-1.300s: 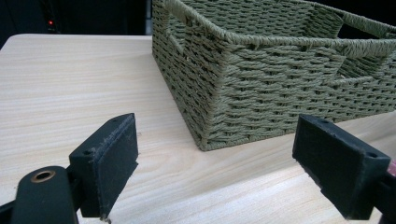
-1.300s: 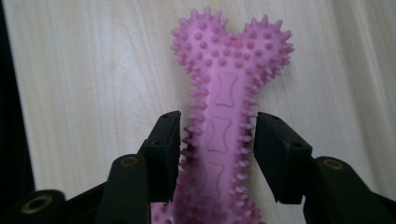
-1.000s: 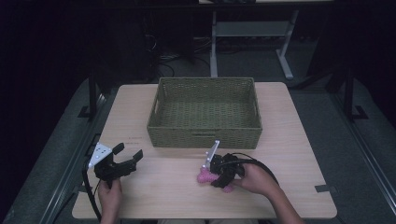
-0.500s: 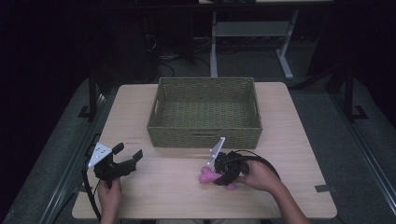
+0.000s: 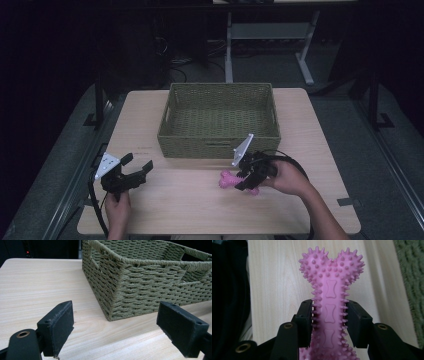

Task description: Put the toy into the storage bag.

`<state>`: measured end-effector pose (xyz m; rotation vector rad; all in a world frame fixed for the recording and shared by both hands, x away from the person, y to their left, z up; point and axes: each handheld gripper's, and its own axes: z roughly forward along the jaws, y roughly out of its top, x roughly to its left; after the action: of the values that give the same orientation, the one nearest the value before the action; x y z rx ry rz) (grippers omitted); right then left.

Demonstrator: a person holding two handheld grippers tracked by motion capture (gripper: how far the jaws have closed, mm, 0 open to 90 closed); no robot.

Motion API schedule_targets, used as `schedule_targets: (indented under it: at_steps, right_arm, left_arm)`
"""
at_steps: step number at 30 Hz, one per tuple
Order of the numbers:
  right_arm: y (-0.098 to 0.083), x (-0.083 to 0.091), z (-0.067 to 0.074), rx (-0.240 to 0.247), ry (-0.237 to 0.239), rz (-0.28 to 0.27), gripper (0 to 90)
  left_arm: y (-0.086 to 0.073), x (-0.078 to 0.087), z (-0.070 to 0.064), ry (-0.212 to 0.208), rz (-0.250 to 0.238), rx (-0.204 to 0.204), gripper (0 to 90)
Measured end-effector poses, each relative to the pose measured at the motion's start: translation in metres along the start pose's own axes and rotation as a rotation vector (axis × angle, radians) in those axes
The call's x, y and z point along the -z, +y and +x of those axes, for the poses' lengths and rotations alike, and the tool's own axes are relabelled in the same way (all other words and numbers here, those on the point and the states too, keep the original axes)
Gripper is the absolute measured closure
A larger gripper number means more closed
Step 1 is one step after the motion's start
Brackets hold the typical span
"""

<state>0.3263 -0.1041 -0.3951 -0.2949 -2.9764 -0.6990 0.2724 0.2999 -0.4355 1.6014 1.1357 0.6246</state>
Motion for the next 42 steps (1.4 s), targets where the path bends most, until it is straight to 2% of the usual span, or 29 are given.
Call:
schedule_targets:
  at_steps: [8,21,27,32,40,42]
  right_arm:
    - [0.002,0.019,-0.007,-0.008,0.004,-0.02,58.2]
    - [0.01,0.03,-0.01,0.015,-0.001,-0.013,58.2]
    - [0.018,0.047,-0.012,0.025,-0.011,-0.02,58.2]
    - [0.023,0.058,-0.016,0.03,-0.015,-0.047,58.2]
    - [0.03,0.064,-0.024,0.036,0.002,-0.058,58.2]
    - [0.033,0.066,-0.026,0.037,0.007,-0.076,58.2]
  left_arm:
    - [0.0,0.0,0.0,-0.001,0.003,-0.002,13.6]
    - [0.0,0.0,-0.001,0.002,0.0,-0.005,13.6]
    - [0.0,-0.001,-0.001,0.0,0.007,-0.013,13.7]
    - [0.0,0.0,-0.001,0.006,0.001,-0.011,13.7]
    - [0.0,-0.001,-0.002,0.005,0.001,-0.011,13.6]
    - [0.0,-0.001,-0.001,0.002,0.003,-0.011,13.6]
